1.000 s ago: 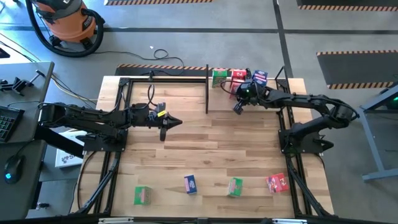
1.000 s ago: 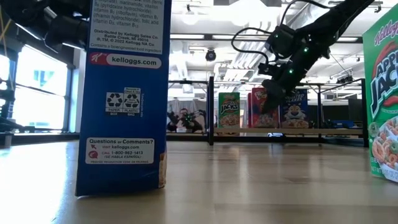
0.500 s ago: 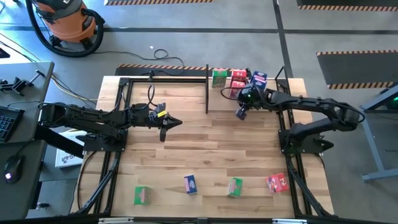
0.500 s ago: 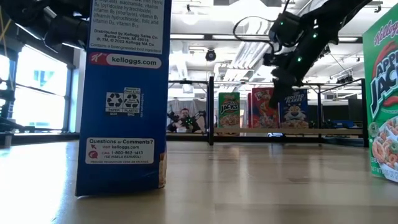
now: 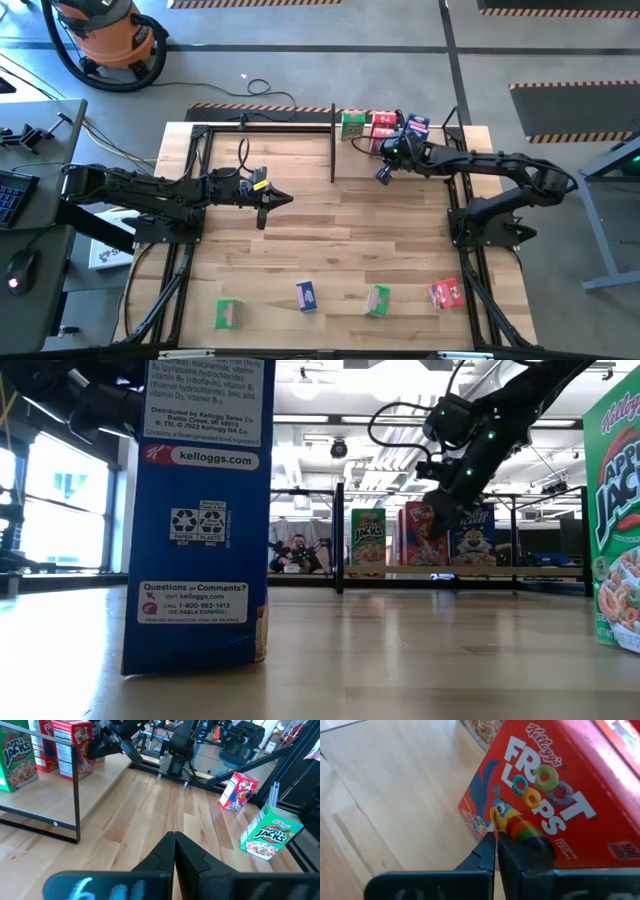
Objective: Stack cereal on shelf
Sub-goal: Put the top red cereal box on the shelf
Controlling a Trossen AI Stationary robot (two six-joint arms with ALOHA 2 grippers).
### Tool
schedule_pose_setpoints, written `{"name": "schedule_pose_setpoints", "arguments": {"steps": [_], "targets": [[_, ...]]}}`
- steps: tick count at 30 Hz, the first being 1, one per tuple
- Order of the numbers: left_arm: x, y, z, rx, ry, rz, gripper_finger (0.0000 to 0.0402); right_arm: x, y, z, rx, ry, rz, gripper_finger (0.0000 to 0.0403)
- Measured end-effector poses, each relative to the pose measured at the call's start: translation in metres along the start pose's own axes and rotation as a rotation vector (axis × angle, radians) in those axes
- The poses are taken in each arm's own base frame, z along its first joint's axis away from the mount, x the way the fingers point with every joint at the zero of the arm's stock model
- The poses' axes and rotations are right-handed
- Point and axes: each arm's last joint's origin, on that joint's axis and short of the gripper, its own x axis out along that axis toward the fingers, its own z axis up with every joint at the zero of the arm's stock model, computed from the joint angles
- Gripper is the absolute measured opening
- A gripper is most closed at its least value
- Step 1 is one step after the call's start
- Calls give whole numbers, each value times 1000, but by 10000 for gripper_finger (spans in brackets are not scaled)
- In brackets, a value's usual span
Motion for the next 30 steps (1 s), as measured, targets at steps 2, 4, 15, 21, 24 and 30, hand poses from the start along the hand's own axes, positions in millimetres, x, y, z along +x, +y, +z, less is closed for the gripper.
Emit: {"name": "schedule_pose_setpoints", "arguments": {"steps": [2, 4, 15, 21, 24, 30], "targets": [[0, 0, 0, 0, -1, 4, 0, 0, 0, 0, 2, -5, -7, 3], [0, 0, 0, -1, -1, 7, 0, -1, 0, 0, -2, -4, -5, 3], [0, 0, -1, 5, 5, 9, 0, -2, -2, -1, 2, 5, -12, 3], [0, 1, -1, 6, 3, 21, 0, -1, -5, 4, 11, -44, -29, 3], [0, 1, -1, 6, 5, 21, 0, -1, -4, 5, 15, -49, -24, 3], [0, 1, -2, 5, 21, 26, 0, -13, 1, 7, 3, -82, 11, 3]]}}
